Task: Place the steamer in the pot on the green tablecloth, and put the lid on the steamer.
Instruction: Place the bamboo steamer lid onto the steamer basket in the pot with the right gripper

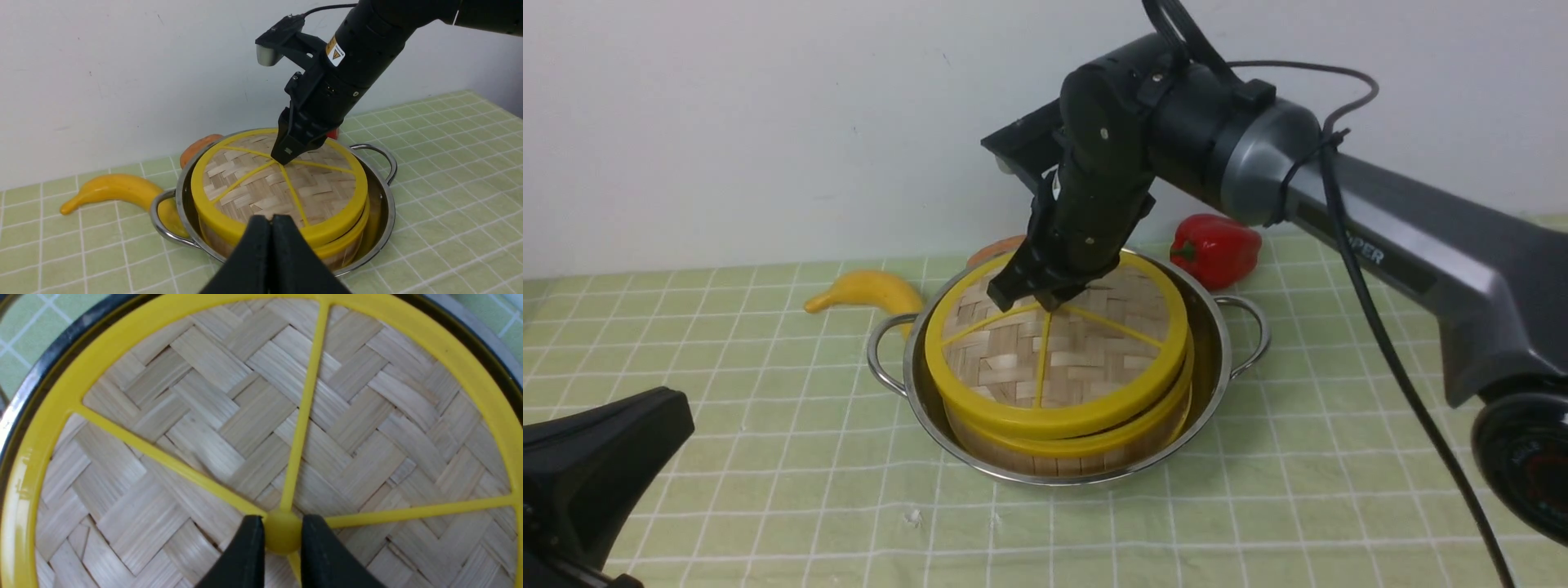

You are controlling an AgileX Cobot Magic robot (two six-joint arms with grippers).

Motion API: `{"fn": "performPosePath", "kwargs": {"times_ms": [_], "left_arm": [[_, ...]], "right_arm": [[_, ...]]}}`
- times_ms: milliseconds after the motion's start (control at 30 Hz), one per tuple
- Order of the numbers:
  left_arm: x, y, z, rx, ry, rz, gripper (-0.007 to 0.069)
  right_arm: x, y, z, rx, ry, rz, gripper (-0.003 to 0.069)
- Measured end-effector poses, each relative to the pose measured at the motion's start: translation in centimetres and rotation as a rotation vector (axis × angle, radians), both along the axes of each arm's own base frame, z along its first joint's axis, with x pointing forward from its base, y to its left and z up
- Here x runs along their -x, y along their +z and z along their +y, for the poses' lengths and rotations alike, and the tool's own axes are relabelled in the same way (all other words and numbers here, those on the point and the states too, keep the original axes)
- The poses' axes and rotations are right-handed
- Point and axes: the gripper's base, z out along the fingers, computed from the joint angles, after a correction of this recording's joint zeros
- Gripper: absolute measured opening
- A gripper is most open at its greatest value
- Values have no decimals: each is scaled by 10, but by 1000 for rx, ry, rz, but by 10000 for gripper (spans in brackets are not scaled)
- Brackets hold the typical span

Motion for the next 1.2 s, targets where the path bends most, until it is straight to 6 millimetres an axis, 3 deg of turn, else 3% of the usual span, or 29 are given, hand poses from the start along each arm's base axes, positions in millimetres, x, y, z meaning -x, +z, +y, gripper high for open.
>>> {"fn": "performPosePath", "kwargs": {"times_ms": [467,633,1200], "left_arm": [[0,0,0,0,0,0,-22],[0,0,0,0,0,1,-22],[0,0,0,-6,-2,-2,-22]], "right_arm": [[4,8,-4,-6,-22,7,125],[5,-3,-6,19,-25,30,125],[5,-4,-7,23,-24,24,127]]}}
